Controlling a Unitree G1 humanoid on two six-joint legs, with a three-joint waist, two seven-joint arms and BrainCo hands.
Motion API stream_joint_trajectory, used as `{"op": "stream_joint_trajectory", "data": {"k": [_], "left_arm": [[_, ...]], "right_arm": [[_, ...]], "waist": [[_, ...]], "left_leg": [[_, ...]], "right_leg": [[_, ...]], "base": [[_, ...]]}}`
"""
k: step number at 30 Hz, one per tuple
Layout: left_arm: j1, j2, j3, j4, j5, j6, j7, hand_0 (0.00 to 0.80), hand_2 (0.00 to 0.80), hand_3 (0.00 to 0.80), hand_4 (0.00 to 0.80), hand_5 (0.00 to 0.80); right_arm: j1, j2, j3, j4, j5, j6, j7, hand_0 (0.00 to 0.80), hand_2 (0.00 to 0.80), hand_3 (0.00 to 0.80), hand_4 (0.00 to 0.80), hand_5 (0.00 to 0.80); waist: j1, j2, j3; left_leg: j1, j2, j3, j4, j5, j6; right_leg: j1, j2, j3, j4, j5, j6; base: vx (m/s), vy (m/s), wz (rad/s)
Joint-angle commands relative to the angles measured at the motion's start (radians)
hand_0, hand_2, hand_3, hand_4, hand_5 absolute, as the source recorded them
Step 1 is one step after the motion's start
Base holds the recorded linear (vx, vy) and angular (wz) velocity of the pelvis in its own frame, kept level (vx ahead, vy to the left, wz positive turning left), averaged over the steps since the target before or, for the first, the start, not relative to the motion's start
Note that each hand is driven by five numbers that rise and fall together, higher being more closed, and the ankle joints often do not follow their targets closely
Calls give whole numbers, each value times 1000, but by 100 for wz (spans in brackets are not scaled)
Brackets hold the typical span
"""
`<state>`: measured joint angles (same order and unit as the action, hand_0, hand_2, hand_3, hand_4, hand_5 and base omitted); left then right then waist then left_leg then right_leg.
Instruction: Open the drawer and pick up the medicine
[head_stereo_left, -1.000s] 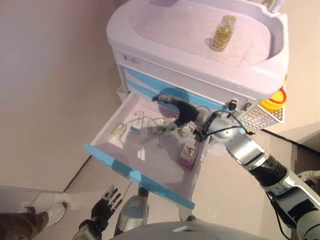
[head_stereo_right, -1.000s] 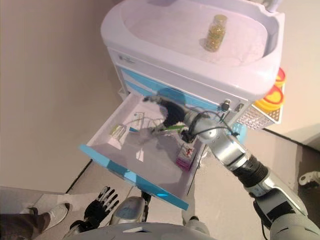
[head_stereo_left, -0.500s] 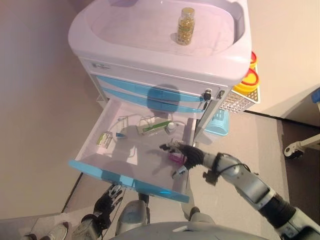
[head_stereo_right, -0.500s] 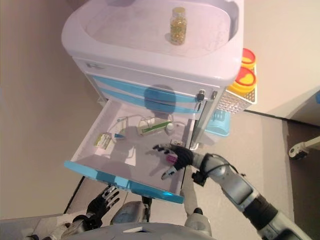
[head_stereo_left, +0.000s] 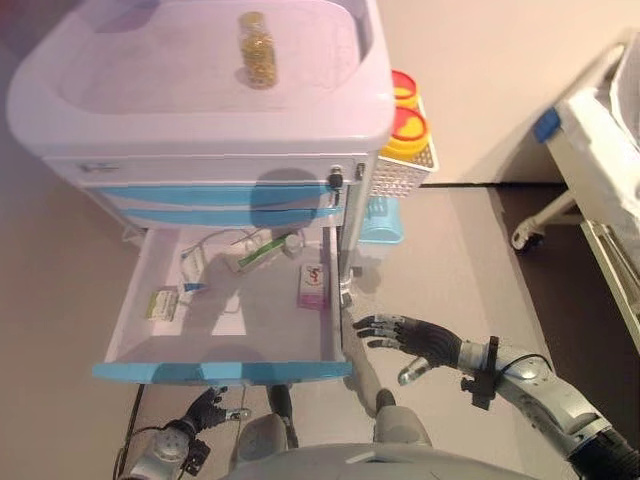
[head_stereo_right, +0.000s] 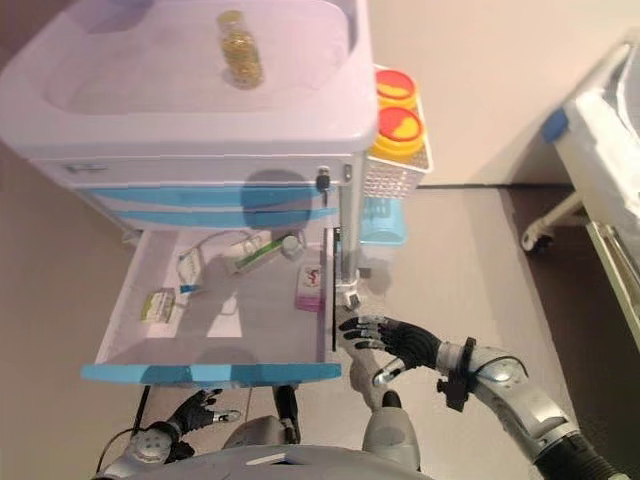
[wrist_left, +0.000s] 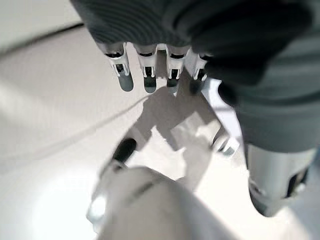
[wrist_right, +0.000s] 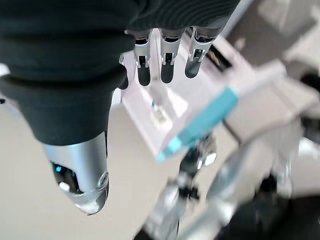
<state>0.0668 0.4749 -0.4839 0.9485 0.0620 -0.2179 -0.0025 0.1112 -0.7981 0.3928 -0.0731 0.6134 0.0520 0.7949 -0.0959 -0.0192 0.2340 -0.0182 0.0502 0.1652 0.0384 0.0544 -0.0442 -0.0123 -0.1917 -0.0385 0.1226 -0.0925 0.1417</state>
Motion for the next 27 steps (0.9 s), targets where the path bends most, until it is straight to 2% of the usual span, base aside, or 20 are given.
{"op": "stream_joint_trajectory", "data": {"k": [1, 5, 12, 19, 27], "left_arm": [[-97, 42, -54, 29, 183, 16, 67, 0, 0, 0, 0, 0], [-156, 20, -116, 75, 212, 38, 96, 0, 0, 0, 0, 0], [-272, -21, -113, 165, 146, 8, 146, 0, 0, 0, 0, 0], [-390, 61, -72, 176, 44, -29, 179, 0, 0, 0, 0, 0], [-503, 170, 58, 163, -129, -116, 145, 0, 0, 0, 0, 0]], "right_arm": [[-59, -11, 47, -25, 125, 12, 120, 0, 0, 0, 0, 0], [-65, 37, 90, 28, 133, 54, 119, 0, 0, 0, 0, 0], [-34, 142, 125, 171, 183, 38, 73, 0, 0, 0, 0, 0], [-8, 158, 54, 323, 244, -1, 31, 0, 0, 0, 0, 0], [11, 206, -43, 518, 300, -34, -71, 0, 0, 0, 0, 0]], "waist": [[-2, -15, 43], [-33, -11, 68], [-96, -10, 125], [-153, -1, 192], [-191, 0, 250]], "left_leg": [[-2, 5, -15, 155, -155, 17], [-13, 14, 4, 182, -162, 12], [-66, 20, 39, 259, -183, 10], [-128, 13, 78, 335, -204, 8], [-204, 1, 101, 391, -213, 14]], "right_leg": [[-86, -29, 3, 63, 84, 21], [-101, -26, 26, 65, 89, 19], [-162, -24, 80, 78, 104, 11], [-235, -25, 128, 107, 121, 6], [-309, -27, 162, 100, 157, 0]], "base": [[-15, -28, -16], [-14, -6, -24], [-36, 39, -29], [-57, 112, -28], [-44, 96, -15]]}}
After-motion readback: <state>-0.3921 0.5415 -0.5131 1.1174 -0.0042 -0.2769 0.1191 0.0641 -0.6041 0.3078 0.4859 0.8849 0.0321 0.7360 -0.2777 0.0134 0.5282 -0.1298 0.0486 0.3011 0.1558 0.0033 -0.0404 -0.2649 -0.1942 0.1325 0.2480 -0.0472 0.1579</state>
